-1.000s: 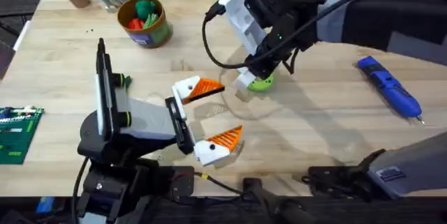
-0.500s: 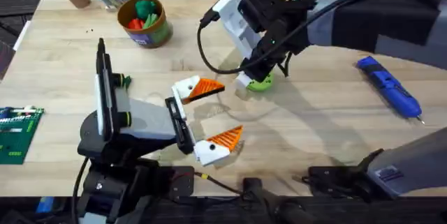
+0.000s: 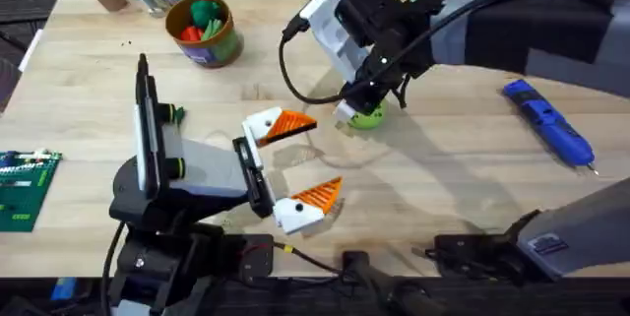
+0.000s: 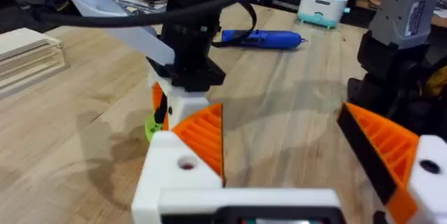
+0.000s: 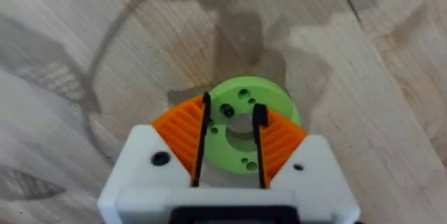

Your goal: Pick up the gripper from the table and insert it into the empty holder that is missing its gripper. Then pick up a screw, insert it into the mounting hole, and use the screwdriver to tighten it. Finally, clean up the table by picking up the vegetable and placing it into the bucket.

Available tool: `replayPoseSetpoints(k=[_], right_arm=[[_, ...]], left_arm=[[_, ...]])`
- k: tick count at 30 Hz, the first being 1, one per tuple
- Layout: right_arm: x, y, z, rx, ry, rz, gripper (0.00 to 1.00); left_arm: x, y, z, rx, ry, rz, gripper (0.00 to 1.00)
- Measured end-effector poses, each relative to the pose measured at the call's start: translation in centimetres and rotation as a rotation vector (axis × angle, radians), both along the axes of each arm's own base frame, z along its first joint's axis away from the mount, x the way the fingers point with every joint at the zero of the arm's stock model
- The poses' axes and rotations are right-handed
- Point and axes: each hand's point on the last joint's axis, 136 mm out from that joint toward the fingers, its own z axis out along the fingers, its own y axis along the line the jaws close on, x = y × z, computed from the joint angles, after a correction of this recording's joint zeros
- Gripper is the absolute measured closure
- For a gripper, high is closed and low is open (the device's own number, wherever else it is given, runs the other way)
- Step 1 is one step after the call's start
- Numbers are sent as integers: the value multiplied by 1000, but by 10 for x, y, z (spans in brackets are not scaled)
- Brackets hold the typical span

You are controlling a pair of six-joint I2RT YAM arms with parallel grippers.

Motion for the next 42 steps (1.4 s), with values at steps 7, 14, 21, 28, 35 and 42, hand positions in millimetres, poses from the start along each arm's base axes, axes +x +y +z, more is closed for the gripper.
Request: replayPoseSetpoints(k=[7, 14, 21, 28, 35, 42], right_arm=[[4, 2, 1, 10, -12, -19, 610], [0, 6, 1, 12, -10, -13, 634], [-1, 7, 1, 13, -10, -12, 732], [-1, 7, 1, 13, -10, -12, 735], [-1, 7, 1, 11, -8, -12, 741], [-2, 6, 0, 6, -2, -12, 760]], left_arm=[[0, 0, 0, 0, 0, 0, 8], [0, 0, 0, 0, 0, 0, 8], [0, 0, 0, 0, 0, 0, 8], [0, 0, 0, 0, 0, 0, 8], [0, 0, 0, 0, 0, 0, 8], [0, 0, 0, 0, 0, 0, 8]])
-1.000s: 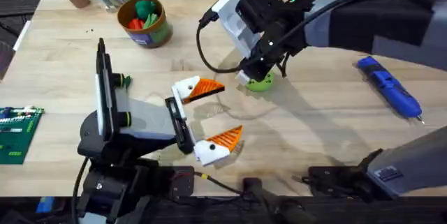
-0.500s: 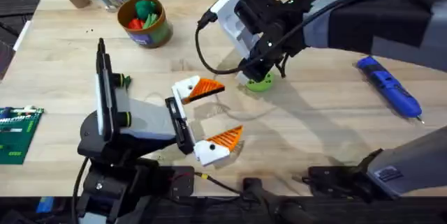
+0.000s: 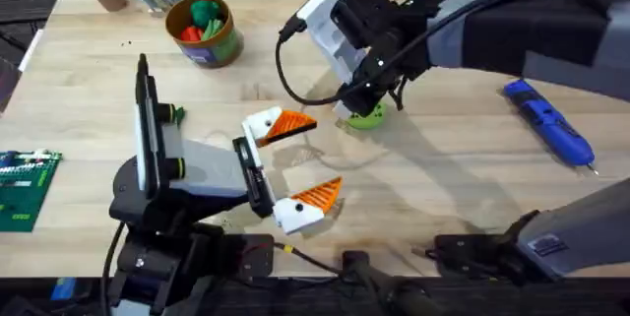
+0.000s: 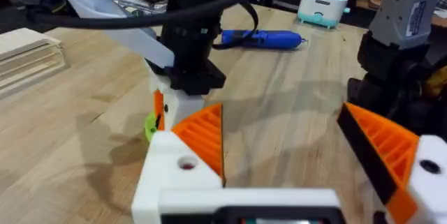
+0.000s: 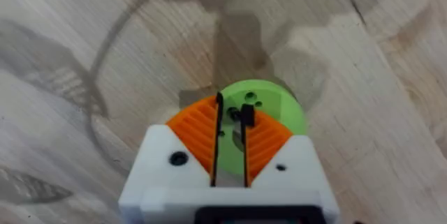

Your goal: Pick up the gripper from the table and insert it into the empty holder that is missing its gripper. Then pick up a screw, insert it into the mounting hole, and use the screwdriver to tighten it. Finally, clean up the table by picking up the vegetable and placing it into the bucket.

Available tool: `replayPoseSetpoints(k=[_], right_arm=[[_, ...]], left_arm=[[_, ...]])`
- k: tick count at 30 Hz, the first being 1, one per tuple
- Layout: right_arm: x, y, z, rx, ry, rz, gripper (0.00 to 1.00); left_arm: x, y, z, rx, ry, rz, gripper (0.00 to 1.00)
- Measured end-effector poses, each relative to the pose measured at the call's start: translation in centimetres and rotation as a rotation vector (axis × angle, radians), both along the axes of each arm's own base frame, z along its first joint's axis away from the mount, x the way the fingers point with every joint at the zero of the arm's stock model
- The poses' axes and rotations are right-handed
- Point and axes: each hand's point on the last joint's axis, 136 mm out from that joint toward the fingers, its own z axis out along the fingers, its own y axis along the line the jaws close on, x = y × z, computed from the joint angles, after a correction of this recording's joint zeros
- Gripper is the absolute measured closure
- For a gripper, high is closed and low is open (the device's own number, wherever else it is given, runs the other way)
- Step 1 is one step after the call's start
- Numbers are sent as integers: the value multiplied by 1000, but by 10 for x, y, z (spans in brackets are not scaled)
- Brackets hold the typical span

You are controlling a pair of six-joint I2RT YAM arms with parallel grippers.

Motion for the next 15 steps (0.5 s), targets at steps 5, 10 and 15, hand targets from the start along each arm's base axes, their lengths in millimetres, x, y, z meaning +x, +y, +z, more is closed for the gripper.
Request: replayPoseSetpoints(k=[5, 10, 15], right_arm=[[0, 0, 0, 0, 0, 0, 788], [0, 0, 0, 0, -1, 0, 818], [0, 0, -1, -2, 2, 0, 821]], left_arm=[[0, 0, 0, 0, 0, 0, 8], [0, 0, 0, 0, 0, 0, 8], [0, 0, 0, 0, 0, 0, 8]])
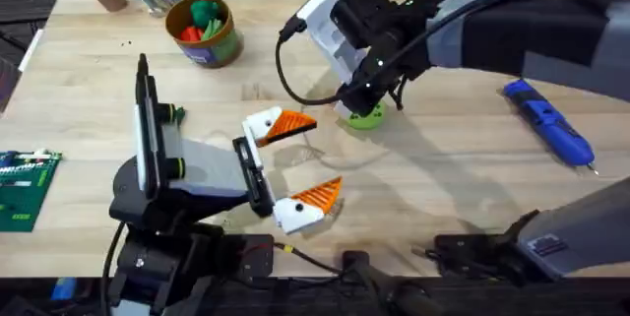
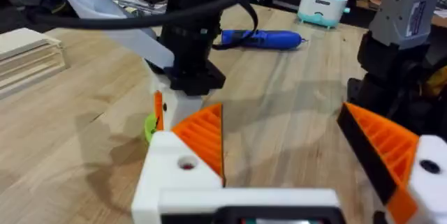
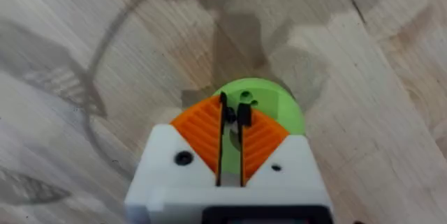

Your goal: Pick up the gripper from the table and insert it into the empty holder that is missing its gripper. Then pick up a screw, insert it into the mounting hole, and use the screwdriver to tighten it. Finally, clean up the table by picking up the vegetable and placing it into the bucket.

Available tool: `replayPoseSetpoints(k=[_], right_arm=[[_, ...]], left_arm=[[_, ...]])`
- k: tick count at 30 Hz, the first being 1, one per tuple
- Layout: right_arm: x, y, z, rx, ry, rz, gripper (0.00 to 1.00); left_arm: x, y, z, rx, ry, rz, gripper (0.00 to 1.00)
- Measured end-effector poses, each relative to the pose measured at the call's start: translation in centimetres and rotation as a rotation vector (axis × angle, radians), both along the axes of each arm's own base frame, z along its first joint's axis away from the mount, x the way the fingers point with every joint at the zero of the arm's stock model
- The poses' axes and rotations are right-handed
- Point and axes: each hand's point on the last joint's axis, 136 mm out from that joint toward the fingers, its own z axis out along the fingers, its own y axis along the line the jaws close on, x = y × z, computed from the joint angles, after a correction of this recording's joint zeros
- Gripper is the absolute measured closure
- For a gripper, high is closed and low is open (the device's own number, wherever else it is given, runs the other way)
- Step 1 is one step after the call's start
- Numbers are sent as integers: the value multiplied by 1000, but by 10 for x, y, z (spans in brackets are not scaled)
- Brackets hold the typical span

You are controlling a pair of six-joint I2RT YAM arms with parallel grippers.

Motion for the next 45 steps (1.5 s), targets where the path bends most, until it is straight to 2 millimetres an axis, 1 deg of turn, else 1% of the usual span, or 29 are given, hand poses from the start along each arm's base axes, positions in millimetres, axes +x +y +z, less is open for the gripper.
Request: replayPoseSetpoints(k=[12, 16, 17, 26, 35, 38, 42, 45], right_arm=[[1, -2, -1, -10, -4, -3, 888], [3, -2, -1, -11, -10, -7, 986], [2, -2, -1, -13, -8, -6, 991], [2, -2, -1, -15, -7, -7, 993], [-3, -6, 1, -30, 18, -7, 993], [1, -6, 7, -33, 12, -11, 993], [12, -4, 19, -17, -15, -26, 993], [18, -7, 26, -16, -21, -41, 993]], left_arm=[[0, 0, 0, 0, 0, 0, 8], [0, 0, 0, 0, 0, 0, 8], [0, 0, 0, 0, 0, 0, 8], [0, 0, 0, 0, 0, 0, 8], [0, 0, 0, 0, 0, 0, 8], [0, 0, 0, 0, 0, 0, 8], [0, 0, 0, 0, 0, 0, 8], [0, 0, 0, 0, 0, 0, 8]])
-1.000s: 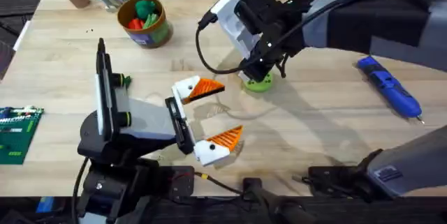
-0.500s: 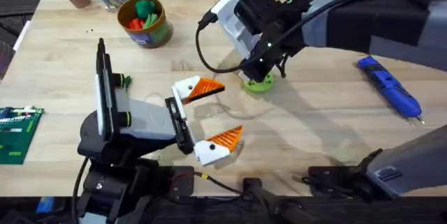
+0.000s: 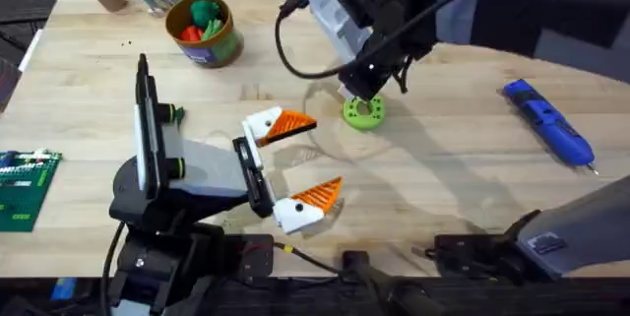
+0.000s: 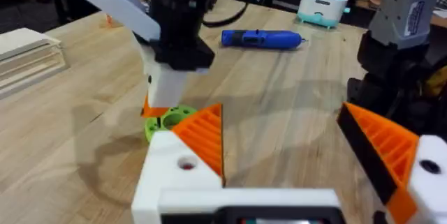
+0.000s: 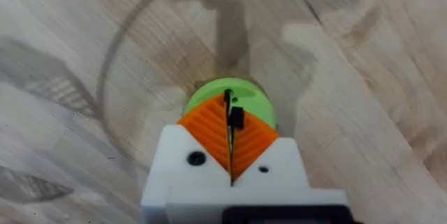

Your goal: Pick up the gripper from the table and insert it into the empty holder that is missing its gripper. Then pick up a screw, insert it into the mounting hole, and use the screwdriver to tighten it. Finally, clean up the table by picking up the vegetable and placing it into the bucket.

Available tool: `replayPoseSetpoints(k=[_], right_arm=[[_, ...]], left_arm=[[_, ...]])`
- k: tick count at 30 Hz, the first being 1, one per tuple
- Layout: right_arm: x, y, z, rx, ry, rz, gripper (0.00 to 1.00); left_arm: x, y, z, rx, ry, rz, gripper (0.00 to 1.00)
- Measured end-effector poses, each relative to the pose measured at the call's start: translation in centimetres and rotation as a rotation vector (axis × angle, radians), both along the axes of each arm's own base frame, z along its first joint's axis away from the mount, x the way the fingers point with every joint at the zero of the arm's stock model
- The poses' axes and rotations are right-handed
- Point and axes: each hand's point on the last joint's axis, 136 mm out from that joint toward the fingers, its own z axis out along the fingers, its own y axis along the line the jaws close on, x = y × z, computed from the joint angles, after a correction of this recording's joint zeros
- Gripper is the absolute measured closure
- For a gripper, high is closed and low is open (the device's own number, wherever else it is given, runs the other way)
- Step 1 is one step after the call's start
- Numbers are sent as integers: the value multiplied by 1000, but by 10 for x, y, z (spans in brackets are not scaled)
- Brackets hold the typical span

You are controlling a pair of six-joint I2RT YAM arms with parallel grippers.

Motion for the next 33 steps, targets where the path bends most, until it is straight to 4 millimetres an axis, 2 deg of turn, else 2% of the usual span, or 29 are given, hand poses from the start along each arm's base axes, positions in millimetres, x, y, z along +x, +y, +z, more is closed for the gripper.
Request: replayPoseSetpoints(k=[6, 11, 18, 22, 33], right_arm=[[9, -5, 11, 3, -10, -24, 993], [8, -10, 26, -5, -5, -24, 993], [16, -4, 82, 39, -71, -25, 993], [19, -1, 105, 56, -96, -21, 993], [-7, 32, 145, 83, -124, 80, 993]], left_arm=[[0, 0, 0, 0, 0, 0, 8], [0, 0, 0, 0, 0, 0, 8], [0, 0, 0, 0, 0, 0, 8], [0, 0, 0, 0, 0, 0, 8], [0, 0, 0, 0, 0, 0, 8]])
